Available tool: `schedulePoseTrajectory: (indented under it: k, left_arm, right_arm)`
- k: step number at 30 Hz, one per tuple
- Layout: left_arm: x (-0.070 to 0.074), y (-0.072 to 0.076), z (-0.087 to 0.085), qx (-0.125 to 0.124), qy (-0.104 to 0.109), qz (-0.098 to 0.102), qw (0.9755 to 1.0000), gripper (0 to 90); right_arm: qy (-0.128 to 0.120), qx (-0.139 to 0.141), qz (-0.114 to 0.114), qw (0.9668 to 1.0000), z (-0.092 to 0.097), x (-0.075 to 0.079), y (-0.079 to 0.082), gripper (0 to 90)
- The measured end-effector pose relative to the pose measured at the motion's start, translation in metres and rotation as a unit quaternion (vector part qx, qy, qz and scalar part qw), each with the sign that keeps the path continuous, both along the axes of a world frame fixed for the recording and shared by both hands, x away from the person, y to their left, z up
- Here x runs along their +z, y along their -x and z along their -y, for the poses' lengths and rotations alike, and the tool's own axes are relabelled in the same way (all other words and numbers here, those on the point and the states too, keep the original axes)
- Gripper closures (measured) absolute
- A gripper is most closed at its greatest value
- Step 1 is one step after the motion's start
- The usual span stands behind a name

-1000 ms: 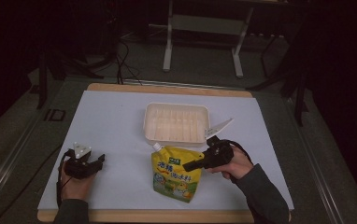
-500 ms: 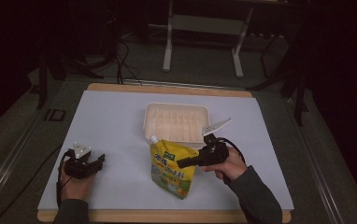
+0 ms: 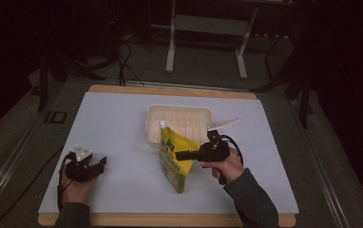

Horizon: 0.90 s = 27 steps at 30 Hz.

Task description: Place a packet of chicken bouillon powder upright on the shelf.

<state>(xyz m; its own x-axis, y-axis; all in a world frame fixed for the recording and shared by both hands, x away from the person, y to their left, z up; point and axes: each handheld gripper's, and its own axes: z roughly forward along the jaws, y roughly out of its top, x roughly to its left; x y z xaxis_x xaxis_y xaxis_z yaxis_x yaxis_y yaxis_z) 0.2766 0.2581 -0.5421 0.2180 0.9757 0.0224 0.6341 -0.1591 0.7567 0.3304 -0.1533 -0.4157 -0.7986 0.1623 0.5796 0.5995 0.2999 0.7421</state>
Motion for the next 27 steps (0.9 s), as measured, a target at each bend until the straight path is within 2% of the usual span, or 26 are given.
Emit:
schedulePoseTrajectory:
  k: [10, 27]
  left_arm:
    - [0.000, 0.000, 0.000, 0.001, 0.001, 0.002, 1.0000, 41.6]
    - [0.000, 0.000, 0.000, 0.002, 0.002, 0.003, 1.0000, 41.6]
  right_arm:
    - [-0.035, -0.022, 0.015, 0.9991, -0.008, 0.008, -0.001, 90.0]
    - [-0.051, -0.044, 0.031, 0.9972, -0.020, 0.014, -0.005, 90.0]
